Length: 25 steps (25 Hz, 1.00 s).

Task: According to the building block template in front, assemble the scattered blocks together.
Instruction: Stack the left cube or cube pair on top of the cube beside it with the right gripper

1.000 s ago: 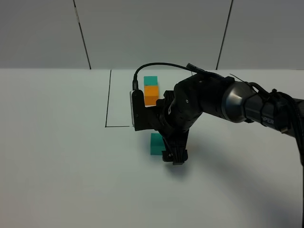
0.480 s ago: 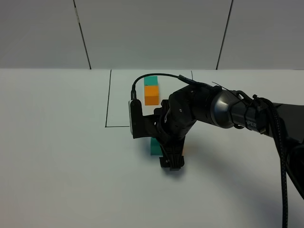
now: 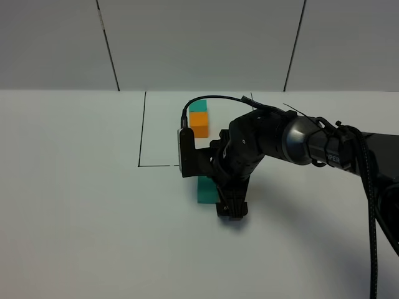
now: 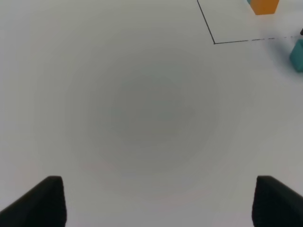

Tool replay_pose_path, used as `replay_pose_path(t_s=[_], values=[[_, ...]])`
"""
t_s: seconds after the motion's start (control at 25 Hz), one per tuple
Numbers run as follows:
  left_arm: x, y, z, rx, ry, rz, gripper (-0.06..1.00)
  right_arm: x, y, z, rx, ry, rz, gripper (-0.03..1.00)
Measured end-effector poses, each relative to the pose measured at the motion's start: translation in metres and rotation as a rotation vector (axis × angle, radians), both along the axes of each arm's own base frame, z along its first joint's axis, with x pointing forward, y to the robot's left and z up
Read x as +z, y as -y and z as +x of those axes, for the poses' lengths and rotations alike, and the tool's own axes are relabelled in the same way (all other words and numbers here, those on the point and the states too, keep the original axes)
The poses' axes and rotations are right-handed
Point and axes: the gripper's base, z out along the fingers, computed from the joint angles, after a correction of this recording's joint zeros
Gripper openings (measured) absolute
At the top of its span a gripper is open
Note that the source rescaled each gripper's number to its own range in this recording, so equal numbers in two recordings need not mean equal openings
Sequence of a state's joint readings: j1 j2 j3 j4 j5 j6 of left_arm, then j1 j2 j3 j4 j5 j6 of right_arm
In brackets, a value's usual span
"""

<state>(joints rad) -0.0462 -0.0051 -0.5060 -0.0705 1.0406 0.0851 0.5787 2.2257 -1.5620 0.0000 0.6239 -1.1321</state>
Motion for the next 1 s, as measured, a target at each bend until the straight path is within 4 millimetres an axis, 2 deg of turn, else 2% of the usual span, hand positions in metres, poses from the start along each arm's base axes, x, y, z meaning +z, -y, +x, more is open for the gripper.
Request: replay_pose_path(t_s=[0.48,0.6,0.76,0.84,1.0], values=[[0.0,0.0,0.0,0.0,0.0,0.0,0.67,-0.0036,0.0013,0.0014,-0.011,-0.023,-0.004,0.8],[0.0,0.0,0.0,0.0,0.0,0.0,0.67,-0.0058,0.0011,0.0009,-0.015,-0.034,-0.003,0.77],[0.0,0.0,0.0,0.0,0.0,0.0,0.67,-0.0073,0.0013,-0.0005,-0.02,-0.054,-0.006,0.59],[0.0,0.0,0.0,0.0,0.0,0.0,0.67,-0.0074,0.001,-0.001,-0.024,-0.061,-0.002,0.46],[0.0,0.0,0.0,0.0,0.0,0.0,0.67,-0.0097,0.0004,-0.0007,-0.029,-0.062,0.004,0.11]])
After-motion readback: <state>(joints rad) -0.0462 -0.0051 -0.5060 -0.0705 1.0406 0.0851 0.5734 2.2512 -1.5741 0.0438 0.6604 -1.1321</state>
